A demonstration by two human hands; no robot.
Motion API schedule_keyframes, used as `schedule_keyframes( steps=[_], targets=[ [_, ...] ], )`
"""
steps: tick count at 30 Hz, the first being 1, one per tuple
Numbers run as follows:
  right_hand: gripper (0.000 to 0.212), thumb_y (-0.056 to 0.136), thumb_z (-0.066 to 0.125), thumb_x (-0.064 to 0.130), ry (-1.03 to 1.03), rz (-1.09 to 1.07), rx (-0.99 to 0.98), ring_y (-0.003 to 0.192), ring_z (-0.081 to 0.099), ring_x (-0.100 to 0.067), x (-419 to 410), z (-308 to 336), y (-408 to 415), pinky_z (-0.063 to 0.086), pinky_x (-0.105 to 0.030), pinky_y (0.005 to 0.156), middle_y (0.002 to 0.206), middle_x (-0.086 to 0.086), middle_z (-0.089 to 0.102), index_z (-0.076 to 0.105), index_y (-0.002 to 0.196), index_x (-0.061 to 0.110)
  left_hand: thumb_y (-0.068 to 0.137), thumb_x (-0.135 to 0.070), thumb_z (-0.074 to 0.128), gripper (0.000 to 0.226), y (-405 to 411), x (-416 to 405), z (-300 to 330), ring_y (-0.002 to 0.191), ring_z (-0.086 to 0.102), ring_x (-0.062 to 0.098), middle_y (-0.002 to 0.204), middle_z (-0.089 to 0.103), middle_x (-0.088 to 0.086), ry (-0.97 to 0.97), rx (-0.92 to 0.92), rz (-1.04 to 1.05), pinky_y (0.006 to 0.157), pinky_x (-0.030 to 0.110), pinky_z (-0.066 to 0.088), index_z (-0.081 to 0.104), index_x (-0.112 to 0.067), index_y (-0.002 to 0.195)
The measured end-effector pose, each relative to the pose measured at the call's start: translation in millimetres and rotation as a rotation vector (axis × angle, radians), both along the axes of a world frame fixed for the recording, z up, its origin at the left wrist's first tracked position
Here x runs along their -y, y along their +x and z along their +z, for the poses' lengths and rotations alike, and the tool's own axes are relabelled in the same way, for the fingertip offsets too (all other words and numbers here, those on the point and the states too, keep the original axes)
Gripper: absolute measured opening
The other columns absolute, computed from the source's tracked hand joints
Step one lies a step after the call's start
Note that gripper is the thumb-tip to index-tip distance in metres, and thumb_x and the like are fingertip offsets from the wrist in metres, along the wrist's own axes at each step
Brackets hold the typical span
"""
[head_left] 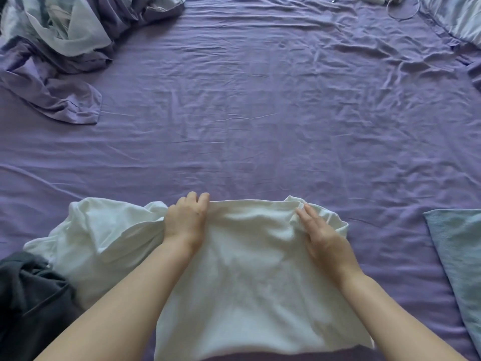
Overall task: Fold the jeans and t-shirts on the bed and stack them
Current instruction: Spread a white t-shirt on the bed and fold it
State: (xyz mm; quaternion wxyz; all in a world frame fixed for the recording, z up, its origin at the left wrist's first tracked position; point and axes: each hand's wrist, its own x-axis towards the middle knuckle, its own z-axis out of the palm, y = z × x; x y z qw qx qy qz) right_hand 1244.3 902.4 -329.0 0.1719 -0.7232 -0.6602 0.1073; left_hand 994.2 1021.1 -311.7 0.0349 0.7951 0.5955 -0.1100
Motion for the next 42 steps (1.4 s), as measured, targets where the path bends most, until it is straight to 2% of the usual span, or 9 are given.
schedule_keyframes(
  steps=[5,9,13,15,19,26,30,36,42],
  targets=[
    [0.052,0.078,0.051,-0.011,0.135,-0.147,0.110,0.107,0.063,-0.030,-16,10,8,0.051,-0.042,0.083,0.127,-0.014,0.059,0.057,0.126,0.007,0.082,-0.002,0.053,0.060,18,13,5,0.125,0.042,0.030,0.137,0.045,0.009,0.098,0.092,-0.020,0.102,0.041,0.031,0.042,-0.020,0.139],
    [0.047,0.081,0.036,-0.001,0.244,0.141,0.340,0.117,0.056,-0.031,-17,13,-2,0.035,-0.048,0.102,0.125,-0.015,0.060,0.063,0.118,0.007,0.065,-0.006,0.060,0.044,42,42,-5,0.103,0.065,0.032,0.109,0.068,0.012,0.258,0.287,-0.283,0.088,0.045,0.052,0.071,-0.014,0.106],
    [0.040,0.084,0.046,0.015,-0.011,0.270,0.316,0.121,0.055,-0.028,-11,-5,-24,0.040,-0.052,0.101,0.127,-0.010,0.061,0.063,0.121,0.014,0.076,-0.015,0.053,0.039,62,67,-23,0.110,0.063,0.028,0.114,0.067,0.007,0.141,0.328,-0.305,0.090,0.048,0.051,0.069,-0.019,0.111],
    [0.051,0.091,0.042,0.039,-0.235,0.102,0.249,0.141,0.025,-0.026,-11,-16,-21,0.013,-0.055,0.113,0.151,-0.004,0.032,0.040,0.140,0.027,0.076,-0.030,0.066,0.047,62,68,-31,0.122,0.054,0.029,0.128,0.061,0.007,0.055,0.248,-0.224,0.097,0.059,0.041,0.062,-0.026,0.123],
    [0.070,0.075,-0.007,0.078,-0.332,-0.008,0.316,0.138,-0.025,-0.016,-8,-42,1,-0.028,-0.046,0.105,0.148,0.013,-0.025,-0.014,0.138,0.047,0.081,-0.075,0.017,0.074,33,54,-54,0.145,-0.013,0.022,0.159,-0.002,-0.006,-0.008,0.135,-0.095,0.108,0.059,-0.017,0.004,-0.045,0.147],
    [0.073,0.075,-0.020,0.072,-0.339,0.030,0.306,0.141,-0.017,-0.019,-1,-40,9,-0.014,-0.048,0.113,0.155,0.004,-0.010,-0.006,0.141,0.043,0.071,-0.086,0.003,0.081,20,49,-56,0.135,-0.037,0.020,0.146,-0.034,-0.013,-0.097,0.121,-0.056,0.107,0.059,-0.022,-0.023,-0.049,0.138],
    [0.072,0.087,-0.003,0.064,-0.341,-0.126,0.195,0.144,0.013,-0.029,33,-25,6,0.006,-0.053,0.115,0.154,-0.007,0.023,0.029,0.144,0.032,0.089,-0.067,0.020,0.072,45,81,-51,0.136,-0.035,0.027,0.148,-0.034,-0.003,-0.119,0.182,0.020,0.107,0.057,-0.022,-0.023,-0.038,0.138],
    [0.054,0.095,0.036,0.043,-0.347,-0.481,0.045,0.137,0.028,-0.036,85,-13,-6,0.026,-0.048,0.108,0.153,-0.020,0.022,0.029,0.145,0.024,0.086,-0.050,0.033,0.055,87,160,-28,0.132,0.042,0.034,0.143,0.045,0.011,-0.227,0.205,-0.273,0.107,0.061,0.024,0.052,-0.028,0.133],
    [0.067,0.091,0.052,0.017,-0.350,-0.560,-0.325,0.127,0.040,-0.029,70,13,-1,0.040,-0.041,0.093,0.149,-0.003,0.033,0.018,0.148,0.023,0.099,-0.038,0.028,0.050,93,153,-22,0.147,0.001,0.023,0.160,0.004,0.004,-0.372,0.291,-0.156,0.116,0.046,0.000,0.020,-0.032,0.148]
  ],
)
